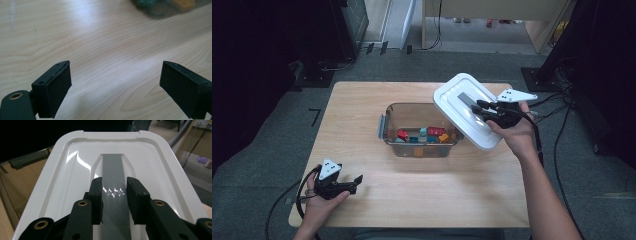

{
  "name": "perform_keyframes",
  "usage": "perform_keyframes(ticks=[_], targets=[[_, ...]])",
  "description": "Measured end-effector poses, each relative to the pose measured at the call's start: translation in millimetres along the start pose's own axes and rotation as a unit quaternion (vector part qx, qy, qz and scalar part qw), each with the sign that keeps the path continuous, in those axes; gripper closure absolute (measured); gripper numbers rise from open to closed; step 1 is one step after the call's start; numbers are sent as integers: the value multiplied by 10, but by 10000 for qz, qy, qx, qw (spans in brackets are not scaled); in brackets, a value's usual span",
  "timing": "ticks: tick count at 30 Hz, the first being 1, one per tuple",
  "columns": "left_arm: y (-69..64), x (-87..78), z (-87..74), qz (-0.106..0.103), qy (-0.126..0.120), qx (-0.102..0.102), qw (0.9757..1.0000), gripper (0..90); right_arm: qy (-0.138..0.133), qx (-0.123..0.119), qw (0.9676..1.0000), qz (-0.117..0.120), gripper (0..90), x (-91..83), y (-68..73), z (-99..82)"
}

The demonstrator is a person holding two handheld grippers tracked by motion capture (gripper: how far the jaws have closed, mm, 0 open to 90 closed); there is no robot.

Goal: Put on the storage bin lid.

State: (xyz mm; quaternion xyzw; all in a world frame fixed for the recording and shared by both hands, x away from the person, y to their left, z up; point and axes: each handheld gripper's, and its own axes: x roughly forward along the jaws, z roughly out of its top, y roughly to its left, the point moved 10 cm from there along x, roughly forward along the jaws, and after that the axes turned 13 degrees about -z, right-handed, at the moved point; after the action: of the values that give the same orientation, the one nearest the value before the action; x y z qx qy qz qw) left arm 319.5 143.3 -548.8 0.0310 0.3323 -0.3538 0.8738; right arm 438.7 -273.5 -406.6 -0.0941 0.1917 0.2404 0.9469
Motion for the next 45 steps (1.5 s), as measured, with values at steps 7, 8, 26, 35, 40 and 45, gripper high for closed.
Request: perform_keyframes(ticks=[7, 8, 26, 35, 40, 45], targets=[[-86, 43, 251, -87, -181, 97, 9998, 102, -2, -243, 9986, 475, 683, 151, 227, 85], [-102, 55, 297, -101, -214, 107, 9997, 102, -7, -269, 9982, 532, 683, 168, 248, 93], [-333, 237, 878, -408, -641, 219, 9969, 102, 63, -1227, 9771, 1735, 683, 570, 799, 157], [-436, 333, 998, -615, -722, 240, 9952, 106, 239, -1627, 9575, 2370, 682, 780, 1024, 80], [-511, 377, 1045, -820, -766, 230, 9934, 134, 360, -1836, 9467, 2622, 683, 838, 1124, 72], [-567, 391, 1087, -914, -833, 299, 9919, 155, 400, -1905, 9378, 2874, 682, 892, 1182, 59]])
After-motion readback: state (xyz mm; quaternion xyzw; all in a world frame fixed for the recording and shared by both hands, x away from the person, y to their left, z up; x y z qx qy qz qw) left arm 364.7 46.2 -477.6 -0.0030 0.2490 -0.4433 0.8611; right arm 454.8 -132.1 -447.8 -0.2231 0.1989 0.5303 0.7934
